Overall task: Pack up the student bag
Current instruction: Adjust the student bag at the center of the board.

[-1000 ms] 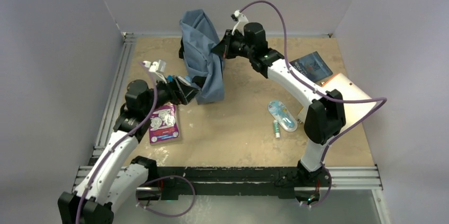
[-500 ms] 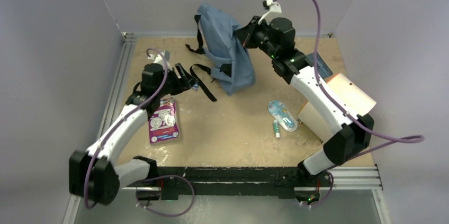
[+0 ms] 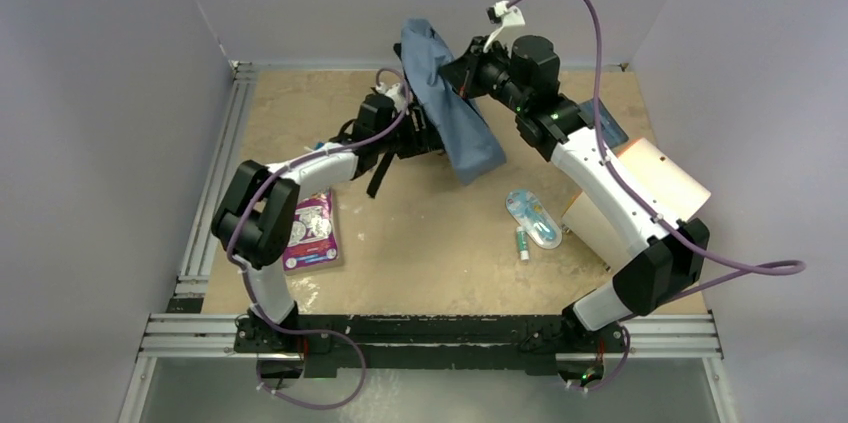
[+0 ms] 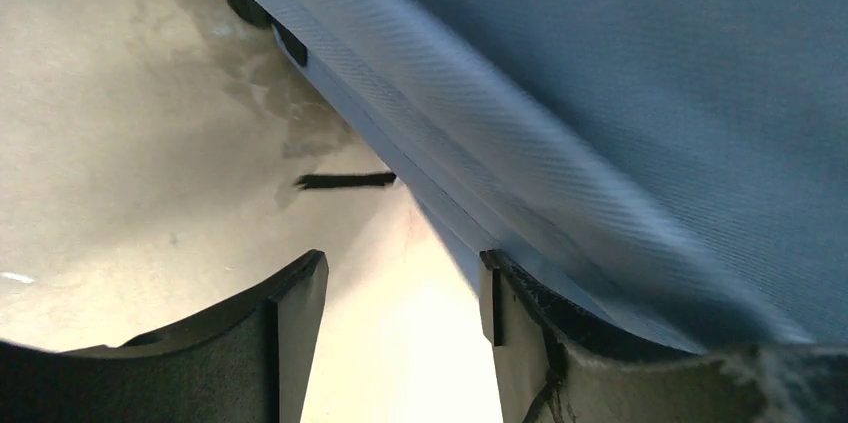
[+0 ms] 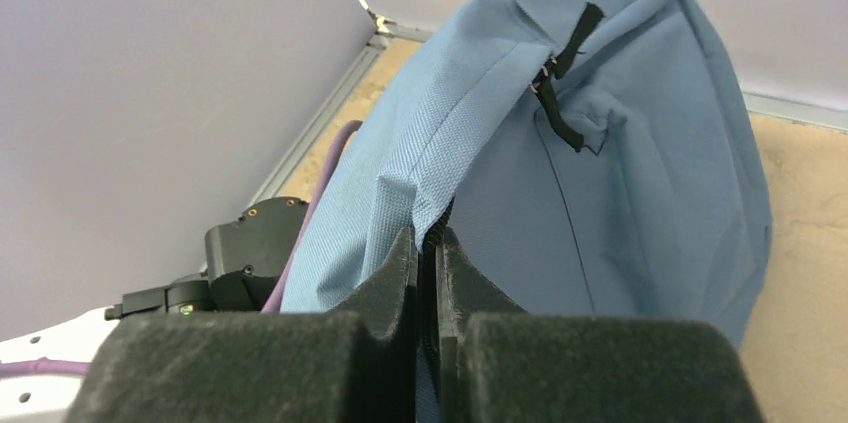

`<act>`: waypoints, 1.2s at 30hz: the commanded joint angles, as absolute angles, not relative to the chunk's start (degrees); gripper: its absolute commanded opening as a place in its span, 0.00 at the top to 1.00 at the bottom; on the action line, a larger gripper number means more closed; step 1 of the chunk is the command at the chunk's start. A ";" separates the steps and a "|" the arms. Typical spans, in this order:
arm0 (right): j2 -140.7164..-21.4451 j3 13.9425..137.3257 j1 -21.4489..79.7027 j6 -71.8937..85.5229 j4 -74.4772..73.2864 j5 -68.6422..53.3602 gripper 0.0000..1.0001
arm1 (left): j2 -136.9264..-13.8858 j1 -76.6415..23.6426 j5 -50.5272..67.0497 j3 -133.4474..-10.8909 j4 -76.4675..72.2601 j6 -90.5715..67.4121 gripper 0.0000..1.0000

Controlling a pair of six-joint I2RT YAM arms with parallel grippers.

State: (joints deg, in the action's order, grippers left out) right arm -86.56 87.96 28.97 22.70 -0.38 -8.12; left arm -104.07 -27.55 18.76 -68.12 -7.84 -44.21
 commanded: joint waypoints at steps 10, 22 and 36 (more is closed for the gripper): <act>-84.61 80.50 29.20 16.21 1.72 -13.35 1.00 | -73.58 -27.62 6.99 -48.83 7.95 -44.33 0.42; -88.71 68.37 37.13 17.99 4.44 -19.07 0.87 | -35.82 -27.29 -5.17 -38.29 32.33 -46.31 0.35; -81.28 63.52 39.45 24.22 4.91 -5.58 0.40 | -56.84 -21.92 -0.61 -44.30 18.59 -41.35 0.33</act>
State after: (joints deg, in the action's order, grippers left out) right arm -85.71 61.52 39.68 19.70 1.85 -15.64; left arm -51.81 -26.24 -4.69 -39.68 27.66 -44.31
